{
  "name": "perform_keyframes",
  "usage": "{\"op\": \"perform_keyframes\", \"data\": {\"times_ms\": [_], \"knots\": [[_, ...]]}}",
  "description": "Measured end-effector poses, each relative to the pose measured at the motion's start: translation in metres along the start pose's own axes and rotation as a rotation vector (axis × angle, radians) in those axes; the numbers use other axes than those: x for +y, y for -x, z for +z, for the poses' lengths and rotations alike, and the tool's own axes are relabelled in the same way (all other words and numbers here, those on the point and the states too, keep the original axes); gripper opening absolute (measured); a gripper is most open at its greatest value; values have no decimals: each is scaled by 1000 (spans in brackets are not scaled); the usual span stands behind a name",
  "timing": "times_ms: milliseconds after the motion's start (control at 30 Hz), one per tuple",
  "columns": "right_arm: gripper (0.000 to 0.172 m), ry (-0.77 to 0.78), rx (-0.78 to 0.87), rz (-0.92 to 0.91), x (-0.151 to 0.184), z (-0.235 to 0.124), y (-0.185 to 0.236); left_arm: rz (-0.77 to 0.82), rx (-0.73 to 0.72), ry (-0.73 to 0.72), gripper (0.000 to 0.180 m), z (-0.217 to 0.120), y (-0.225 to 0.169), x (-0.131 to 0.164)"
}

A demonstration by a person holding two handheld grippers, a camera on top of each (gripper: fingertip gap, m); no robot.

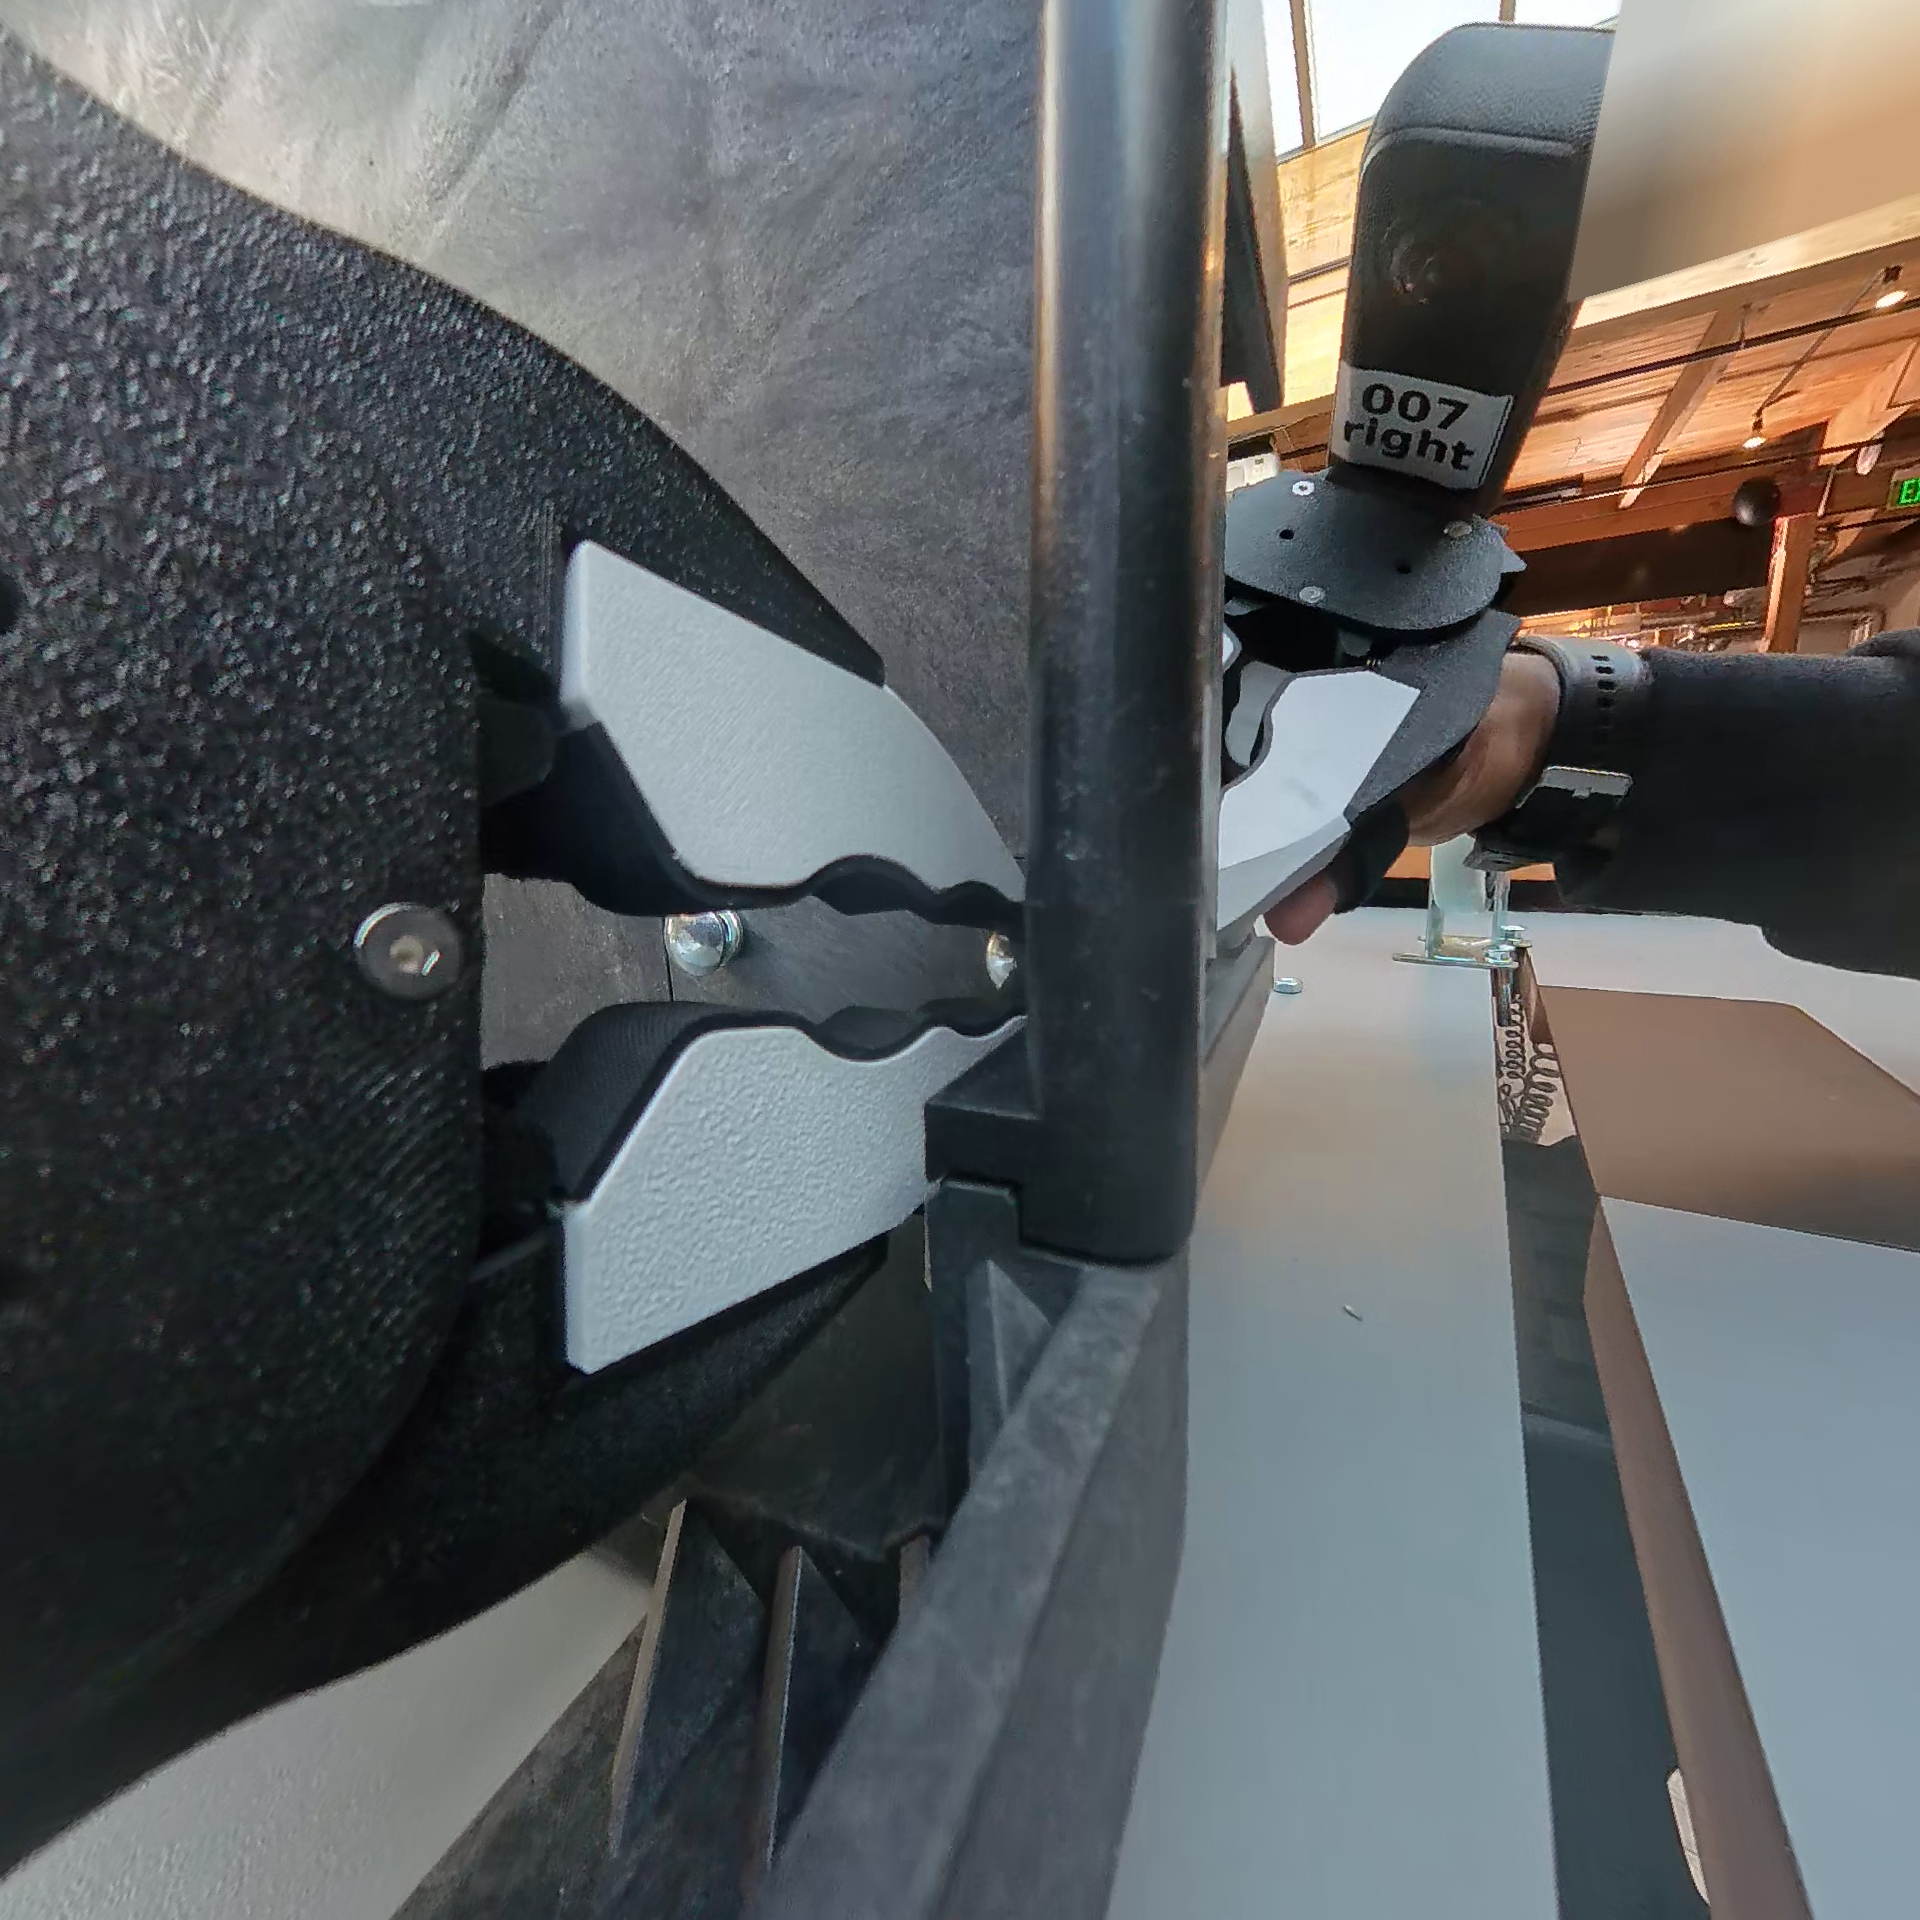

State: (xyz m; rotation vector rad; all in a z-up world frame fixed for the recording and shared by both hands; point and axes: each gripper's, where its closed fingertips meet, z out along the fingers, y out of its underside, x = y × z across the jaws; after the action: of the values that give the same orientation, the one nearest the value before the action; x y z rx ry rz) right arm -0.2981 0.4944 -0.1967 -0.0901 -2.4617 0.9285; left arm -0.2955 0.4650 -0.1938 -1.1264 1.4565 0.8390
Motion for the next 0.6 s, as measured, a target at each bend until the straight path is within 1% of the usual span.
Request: {"op": "perform_keyframes", "data": {"times_ms": [100,233,500,600], "knots": [[15,-6,-19,37,0,0,0,-1,0,-1,14,0,0,0],[15,-13,-77,137,1,0,1,-1,1,-2,13,0,0,0],[14,-18,-244,490,0,0,4,3,2,-2,13,1,0,0],[14,-31,-273,552,0,0,5,3,1,-2,13,2,0,-1]]}}
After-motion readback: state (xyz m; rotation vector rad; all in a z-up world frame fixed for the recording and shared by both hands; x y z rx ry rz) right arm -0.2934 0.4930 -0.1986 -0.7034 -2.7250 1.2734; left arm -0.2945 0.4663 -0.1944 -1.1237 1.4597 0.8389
